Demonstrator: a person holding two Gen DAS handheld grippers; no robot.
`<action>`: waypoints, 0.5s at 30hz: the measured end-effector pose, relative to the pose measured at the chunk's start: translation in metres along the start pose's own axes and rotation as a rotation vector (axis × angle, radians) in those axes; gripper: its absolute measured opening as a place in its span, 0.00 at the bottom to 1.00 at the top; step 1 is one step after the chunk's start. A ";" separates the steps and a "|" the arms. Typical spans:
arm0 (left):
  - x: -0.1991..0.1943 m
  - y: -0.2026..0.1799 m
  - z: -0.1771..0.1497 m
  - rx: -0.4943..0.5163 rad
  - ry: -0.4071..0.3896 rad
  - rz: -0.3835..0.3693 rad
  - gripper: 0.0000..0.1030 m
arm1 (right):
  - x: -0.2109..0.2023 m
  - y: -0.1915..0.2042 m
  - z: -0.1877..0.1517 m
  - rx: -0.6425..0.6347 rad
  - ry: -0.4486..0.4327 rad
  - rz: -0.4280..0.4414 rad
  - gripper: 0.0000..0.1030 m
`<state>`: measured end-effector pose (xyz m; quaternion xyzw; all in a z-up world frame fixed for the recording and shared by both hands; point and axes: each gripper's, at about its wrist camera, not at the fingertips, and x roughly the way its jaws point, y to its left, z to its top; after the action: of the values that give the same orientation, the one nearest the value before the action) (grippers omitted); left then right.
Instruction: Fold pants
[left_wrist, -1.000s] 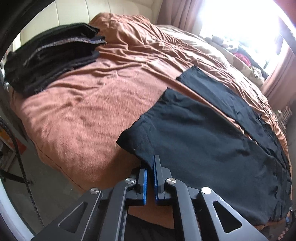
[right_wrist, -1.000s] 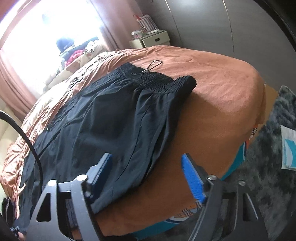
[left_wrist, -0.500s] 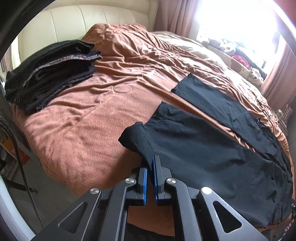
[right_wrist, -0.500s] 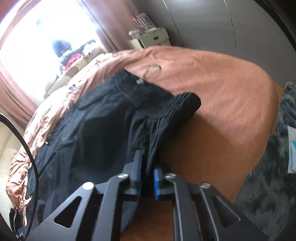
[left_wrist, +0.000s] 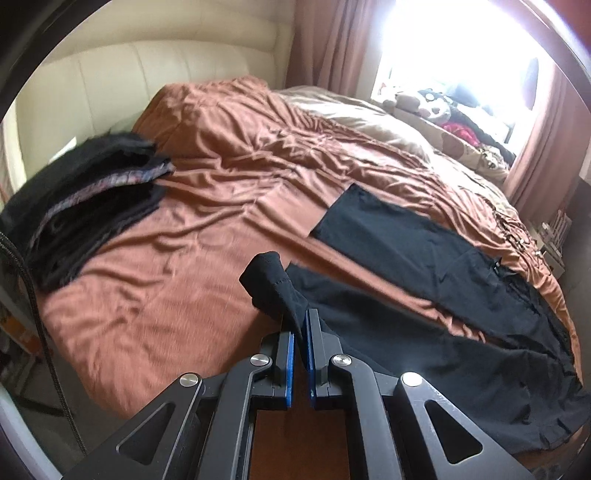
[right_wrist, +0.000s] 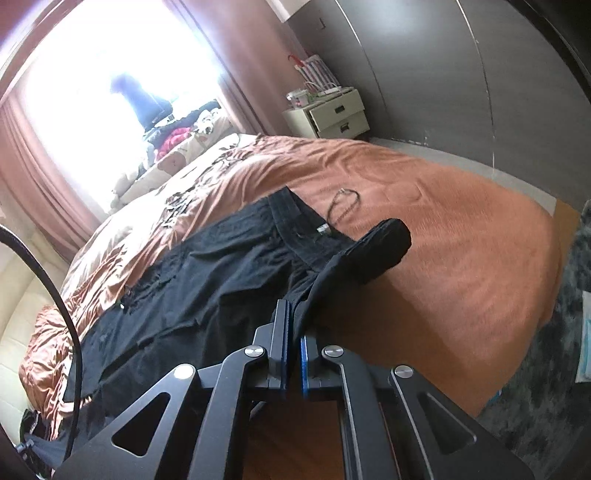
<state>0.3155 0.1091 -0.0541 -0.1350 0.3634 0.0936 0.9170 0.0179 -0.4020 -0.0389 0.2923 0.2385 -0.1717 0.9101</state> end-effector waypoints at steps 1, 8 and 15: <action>0.000 -0.005 0.007 0.014 -0.008 -0.001 0.06 | 0.002 0.002 0.003 -0.004 -0.003 0.002 0.01; 0.010 -0.022 0.045 0.044 -0.033 -0.003 0.06 | 0.003 0.021 0.031 -0.042 -0.037 0.021 0.01; 0.028 -0.038 0.086 0.063 -0.056 -0.023 0.06 | 0.017 0.048 0.054 -0.097 -0.060 0.018 0.01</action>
<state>0.4006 0.1022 -0.0068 -0.1074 0.3387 0.0751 0.9317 0.0715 -0.4013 0.0126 0.2446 0.2166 -0.1603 0.9314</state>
